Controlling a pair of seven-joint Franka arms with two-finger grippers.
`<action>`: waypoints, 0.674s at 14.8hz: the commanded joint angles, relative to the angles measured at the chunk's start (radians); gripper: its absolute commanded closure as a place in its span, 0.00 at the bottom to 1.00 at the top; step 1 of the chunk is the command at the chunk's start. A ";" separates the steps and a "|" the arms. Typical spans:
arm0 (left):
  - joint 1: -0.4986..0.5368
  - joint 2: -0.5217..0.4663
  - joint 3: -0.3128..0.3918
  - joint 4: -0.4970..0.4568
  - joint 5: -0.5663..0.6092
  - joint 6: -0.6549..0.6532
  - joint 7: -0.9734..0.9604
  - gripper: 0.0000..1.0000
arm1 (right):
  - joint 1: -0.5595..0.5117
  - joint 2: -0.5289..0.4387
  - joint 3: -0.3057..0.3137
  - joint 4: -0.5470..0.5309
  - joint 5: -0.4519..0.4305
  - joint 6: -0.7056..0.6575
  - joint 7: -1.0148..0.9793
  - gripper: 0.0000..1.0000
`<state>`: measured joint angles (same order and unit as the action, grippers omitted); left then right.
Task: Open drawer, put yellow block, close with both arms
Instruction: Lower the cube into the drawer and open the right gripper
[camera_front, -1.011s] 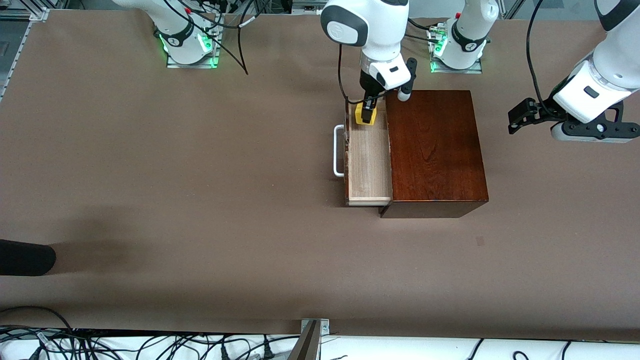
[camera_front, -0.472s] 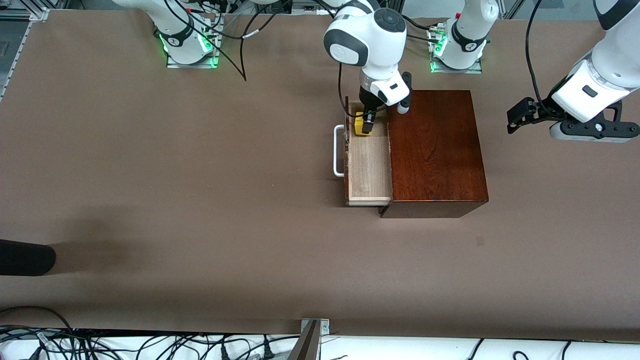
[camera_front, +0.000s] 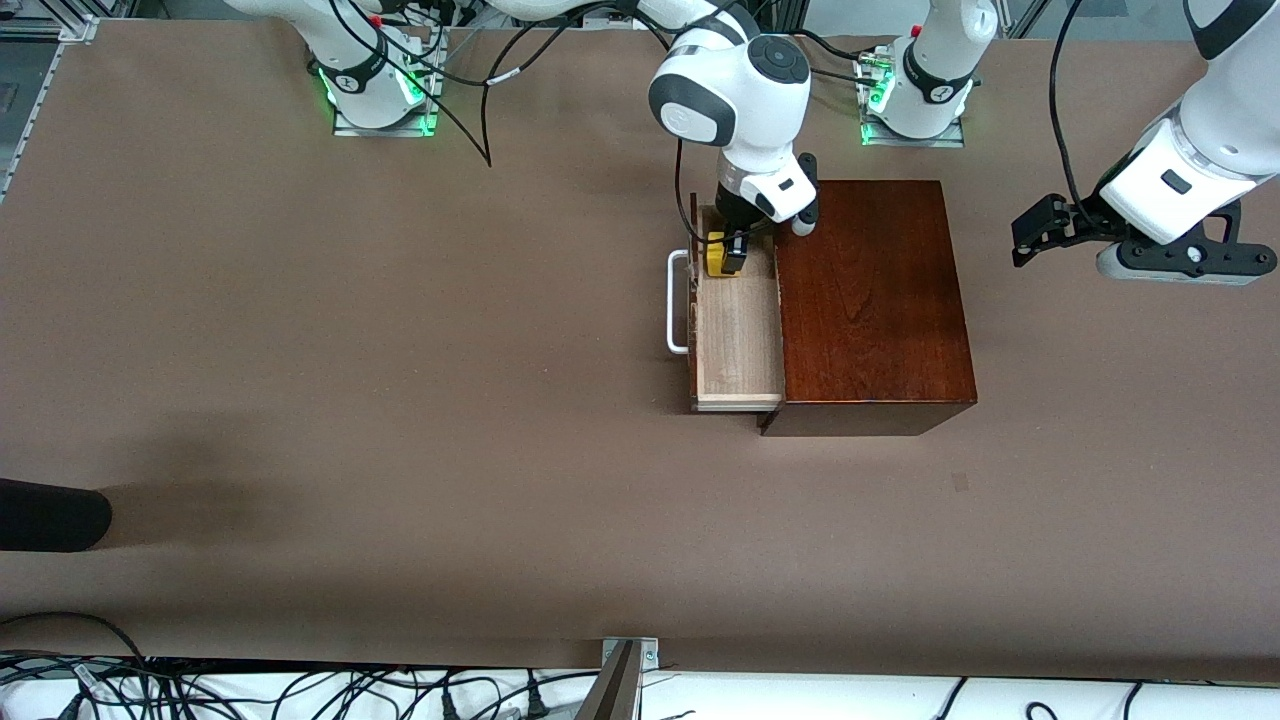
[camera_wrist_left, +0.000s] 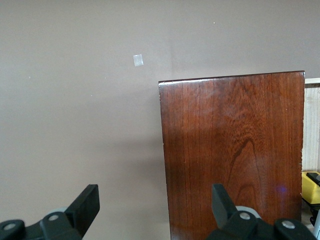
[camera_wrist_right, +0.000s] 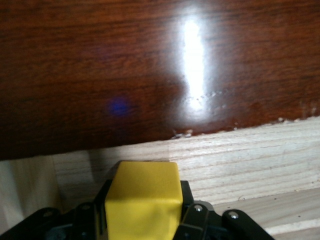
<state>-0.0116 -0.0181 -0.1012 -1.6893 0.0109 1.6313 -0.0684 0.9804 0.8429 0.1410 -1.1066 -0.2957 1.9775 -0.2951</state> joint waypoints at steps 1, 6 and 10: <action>-0.002 -0.010 0.000 0.007 0.006 -0.004 0.012 0.00 | 0.000 0.018 0.002 0.033 -0.017 -0.019 -0.035 1.00; -0.002 -0.008 0.002 0.007 0.004 -0.004 0.010 0.00 | -0.005 0.025 -0.001 0.028 -0.017 -0.011 -0.055 1.00; -0.002 -0.008 0.002 0.007 0.003 -0.005 0.009 0.00 | -0.005 0.030 -0.001 0.028 -0.016 0.001 -0.053 1.00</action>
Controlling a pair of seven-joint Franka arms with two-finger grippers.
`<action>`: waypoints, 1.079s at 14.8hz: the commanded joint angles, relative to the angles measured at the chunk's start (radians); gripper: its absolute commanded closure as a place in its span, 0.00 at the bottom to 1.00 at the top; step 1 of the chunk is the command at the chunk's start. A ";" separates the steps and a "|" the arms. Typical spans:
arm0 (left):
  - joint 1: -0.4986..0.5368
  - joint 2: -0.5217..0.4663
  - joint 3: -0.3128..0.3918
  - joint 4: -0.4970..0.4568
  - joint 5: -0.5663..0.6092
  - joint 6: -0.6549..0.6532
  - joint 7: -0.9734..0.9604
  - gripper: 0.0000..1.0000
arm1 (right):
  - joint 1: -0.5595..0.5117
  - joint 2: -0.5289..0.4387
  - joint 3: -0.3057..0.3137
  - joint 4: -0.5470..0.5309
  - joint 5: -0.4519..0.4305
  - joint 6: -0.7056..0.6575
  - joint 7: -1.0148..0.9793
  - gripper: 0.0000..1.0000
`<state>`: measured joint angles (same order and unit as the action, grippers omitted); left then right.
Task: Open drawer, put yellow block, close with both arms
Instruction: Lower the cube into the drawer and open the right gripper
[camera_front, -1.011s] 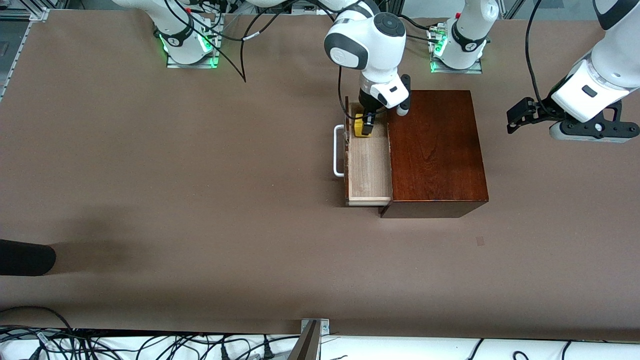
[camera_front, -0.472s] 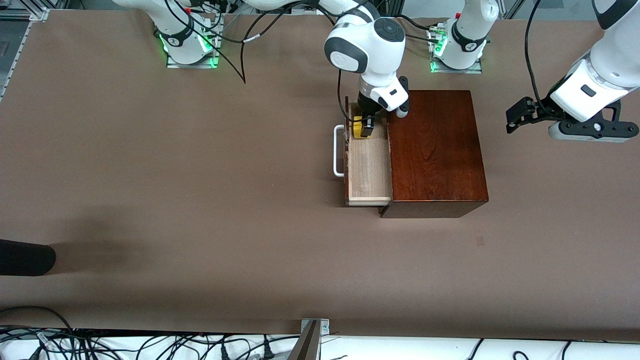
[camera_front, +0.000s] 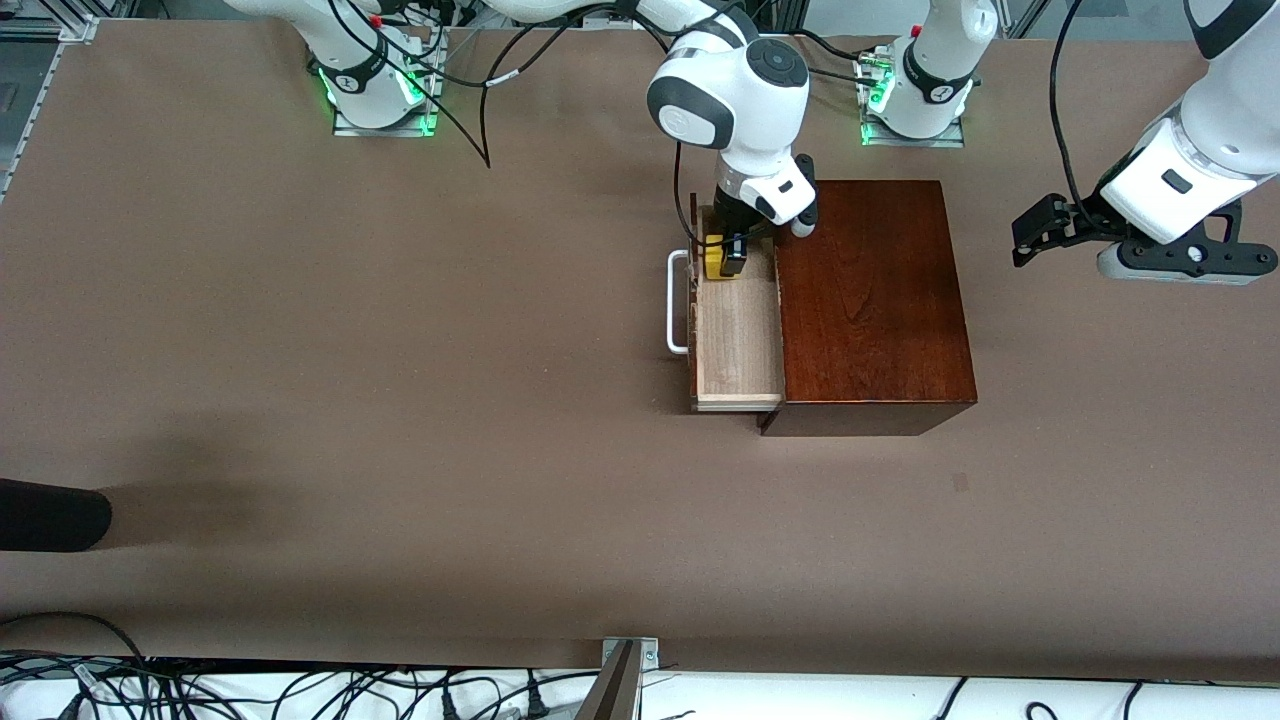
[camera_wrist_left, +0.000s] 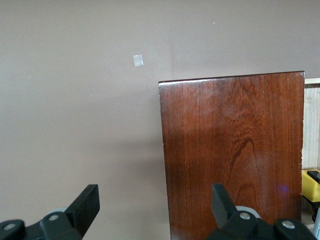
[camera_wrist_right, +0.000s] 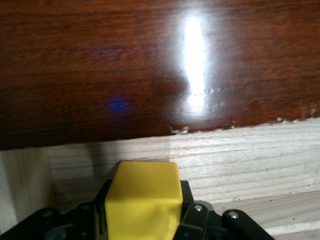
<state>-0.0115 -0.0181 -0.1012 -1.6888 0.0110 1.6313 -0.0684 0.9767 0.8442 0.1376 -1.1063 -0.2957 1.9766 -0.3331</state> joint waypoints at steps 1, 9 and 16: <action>-0.002 -0.008 0.002 0.006 0.003 -0.005 0.009 0.00 | -0.001 0.029 0.000 0.028 -0.017 0.007 -0.017 1.00; -0.002 -0.008 0.002 0.008 0.004 -0.005 0.012 0.00 | -0.007 -0.023 -0.018 0.062 -0.008 0.033 0.019 0.00; -0.005 -0.008 0.000 0.009 0.000 -0.037 0.024 0.00 | -0.150 -0.237 -0.024 0.063 0.009 -0.028 0.029 0.00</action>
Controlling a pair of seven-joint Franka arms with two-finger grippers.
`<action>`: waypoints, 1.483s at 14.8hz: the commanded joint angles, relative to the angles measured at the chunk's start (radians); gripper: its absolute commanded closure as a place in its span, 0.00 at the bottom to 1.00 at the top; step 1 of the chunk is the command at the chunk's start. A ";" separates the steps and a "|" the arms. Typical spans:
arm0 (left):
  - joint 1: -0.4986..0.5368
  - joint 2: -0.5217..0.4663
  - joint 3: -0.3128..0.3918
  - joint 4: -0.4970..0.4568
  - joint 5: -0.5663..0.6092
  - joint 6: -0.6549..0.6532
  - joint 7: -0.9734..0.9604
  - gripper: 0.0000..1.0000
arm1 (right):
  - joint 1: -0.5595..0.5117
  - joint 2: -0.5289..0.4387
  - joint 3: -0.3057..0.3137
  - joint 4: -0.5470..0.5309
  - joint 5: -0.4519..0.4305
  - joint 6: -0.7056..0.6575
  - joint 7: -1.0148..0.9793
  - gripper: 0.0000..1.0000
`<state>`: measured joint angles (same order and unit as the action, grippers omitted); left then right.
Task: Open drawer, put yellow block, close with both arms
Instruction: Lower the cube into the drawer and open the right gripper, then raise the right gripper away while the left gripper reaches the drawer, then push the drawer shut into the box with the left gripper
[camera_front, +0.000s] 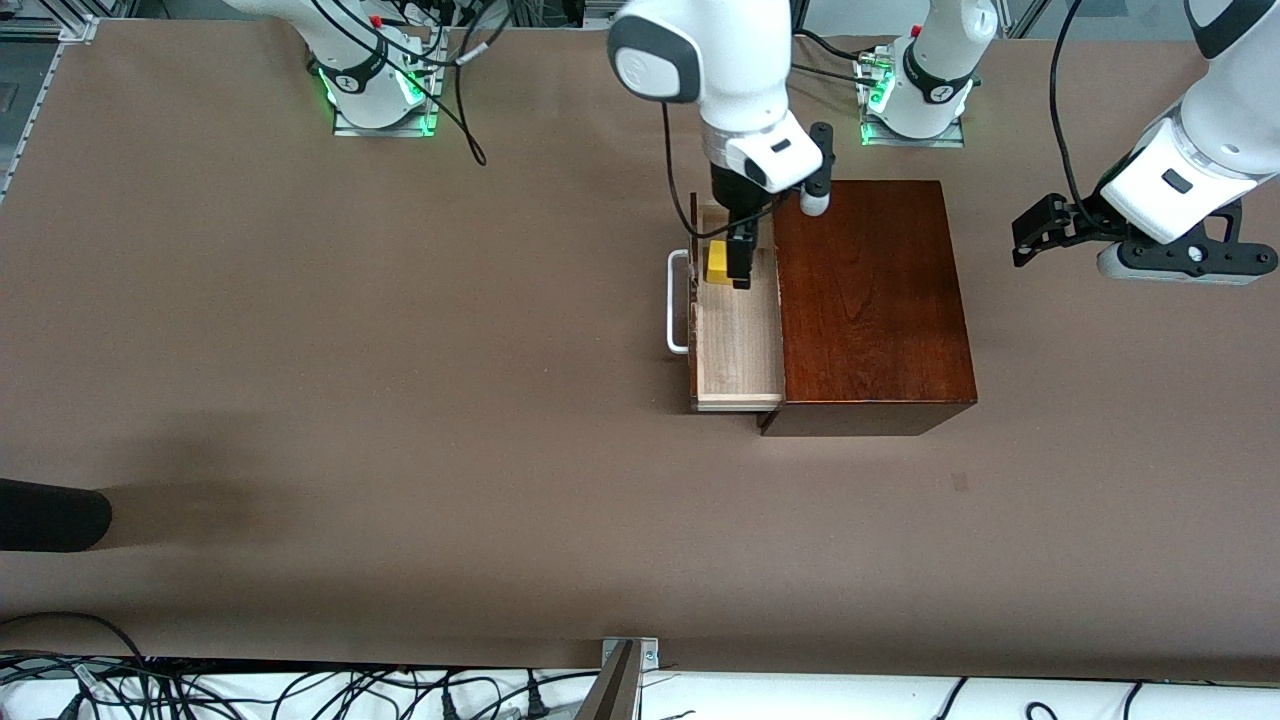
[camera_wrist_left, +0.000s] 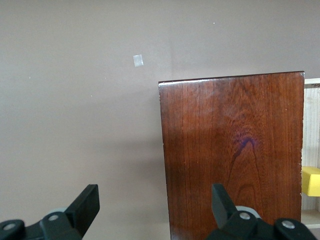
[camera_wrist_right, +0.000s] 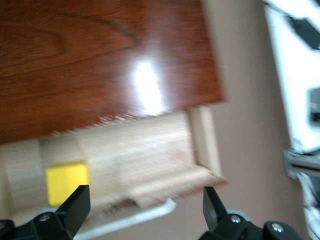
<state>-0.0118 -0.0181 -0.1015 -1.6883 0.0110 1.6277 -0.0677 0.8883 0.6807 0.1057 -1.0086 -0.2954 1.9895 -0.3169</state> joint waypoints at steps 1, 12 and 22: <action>-0.008 -0.008 0.000 0.010 -0.009 -0.049 0.026 0.00 | -0.096 -0.098 0.002 -0.035 0.062 -0.054 0.018 0.00; -0.011 0.072 -0.338 0.042 -0.105 -0.215 0.519 0.00 | -0.448 -0.295 -0.155 -0.070 0.286 -0.307 0.013 0.00; -0.201 0.477 -0.461 0.315 -0.057 0.024 0.523 0.00 | -0.698 -0.633 -0.159 -0.485 0.403 -0.318 0.006 0.00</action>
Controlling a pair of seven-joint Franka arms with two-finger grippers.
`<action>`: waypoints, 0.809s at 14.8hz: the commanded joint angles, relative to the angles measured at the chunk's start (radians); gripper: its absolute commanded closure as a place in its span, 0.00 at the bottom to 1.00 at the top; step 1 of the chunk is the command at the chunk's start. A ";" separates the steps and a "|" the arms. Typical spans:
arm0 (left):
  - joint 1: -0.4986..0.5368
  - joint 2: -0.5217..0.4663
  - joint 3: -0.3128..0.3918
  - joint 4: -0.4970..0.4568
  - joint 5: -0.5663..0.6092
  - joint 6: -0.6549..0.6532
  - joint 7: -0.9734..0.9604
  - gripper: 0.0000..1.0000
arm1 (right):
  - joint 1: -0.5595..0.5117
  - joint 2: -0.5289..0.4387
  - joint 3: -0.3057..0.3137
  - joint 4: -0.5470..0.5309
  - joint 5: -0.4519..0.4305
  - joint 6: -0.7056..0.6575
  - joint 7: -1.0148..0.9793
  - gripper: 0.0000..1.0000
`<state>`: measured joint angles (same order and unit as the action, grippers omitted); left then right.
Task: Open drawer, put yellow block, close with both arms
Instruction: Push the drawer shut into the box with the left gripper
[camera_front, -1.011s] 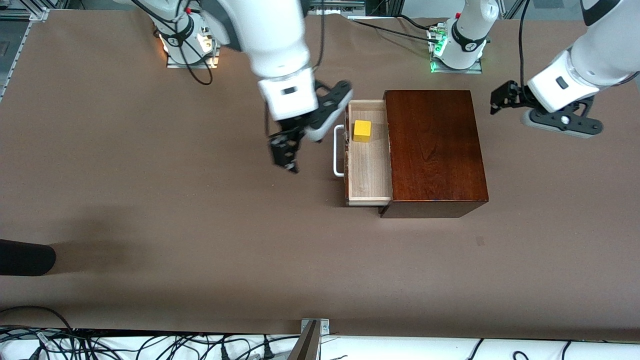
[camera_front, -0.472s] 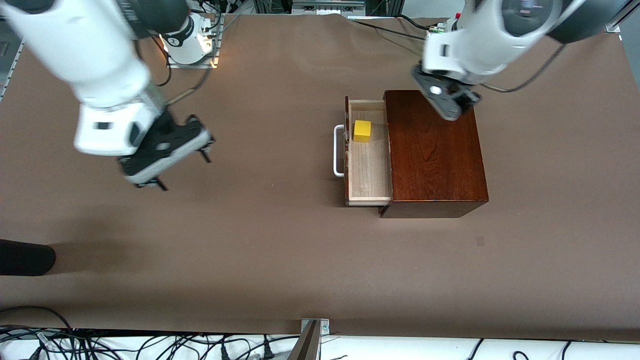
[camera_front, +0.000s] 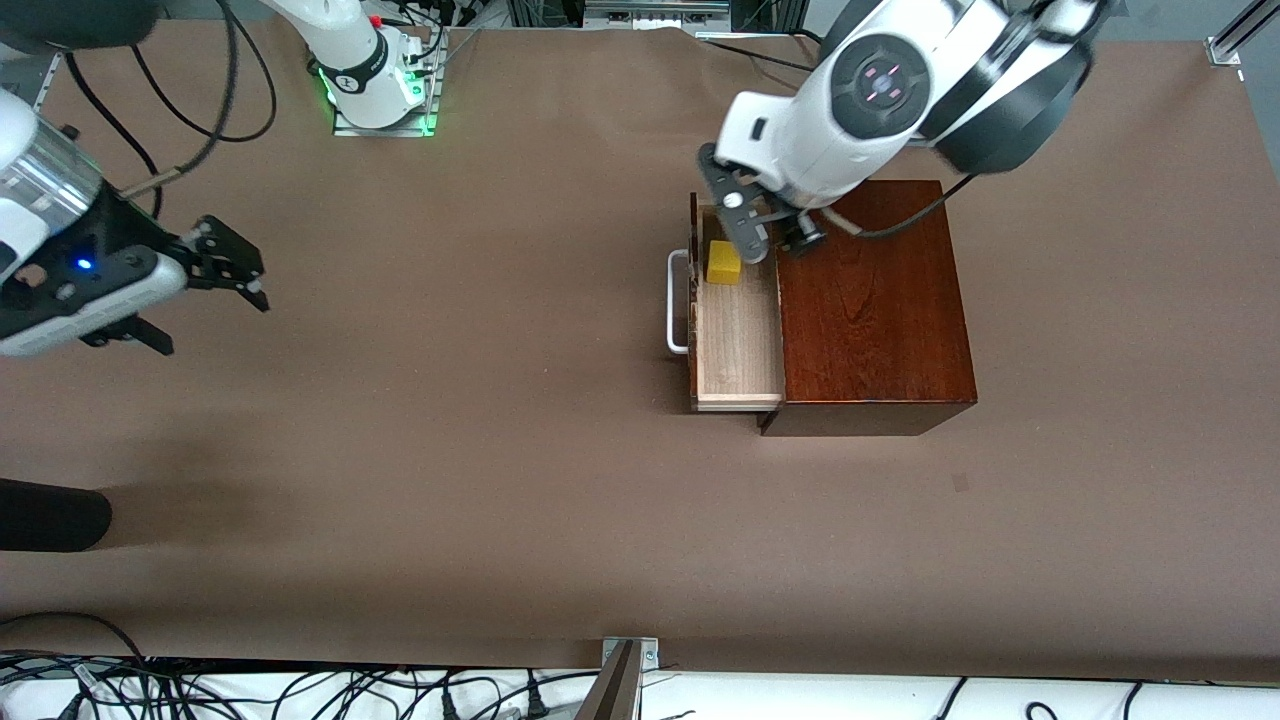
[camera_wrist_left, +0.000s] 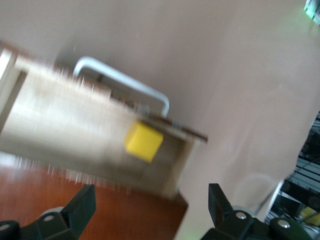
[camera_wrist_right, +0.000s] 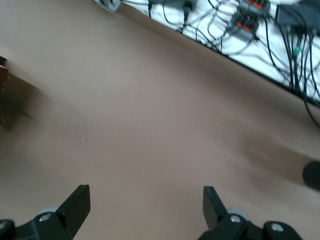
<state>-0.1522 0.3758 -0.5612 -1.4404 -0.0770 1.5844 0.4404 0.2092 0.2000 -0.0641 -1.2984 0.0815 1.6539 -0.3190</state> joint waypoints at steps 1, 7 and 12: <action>-0.090 0.106 0.000 0.066 0.057 0.130 0.014 0.00 | -0.022 -0.192 0.007 -0.250 0.026 0.020 0.011 0.00; -0.179 0.274 -0.002 0.069 0.218 0.364 0.162 0.00 | -0.099 -0.222 0.010 -0.328 0.009 0.026 0.015 0.00; -0.191 0.350 0.001 0.060 0.282 0.394 0.366 0.00 | -0.116 -0.252 0.030 -0.366 -0.009 0.020 0.018 0.00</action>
<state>-0.3339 0.7022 -0.5609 -1.4157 0.1577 1.9894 0.7425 0.1209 -0.0110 -0.0659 -1.6216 0.0820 1.6671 -0.3119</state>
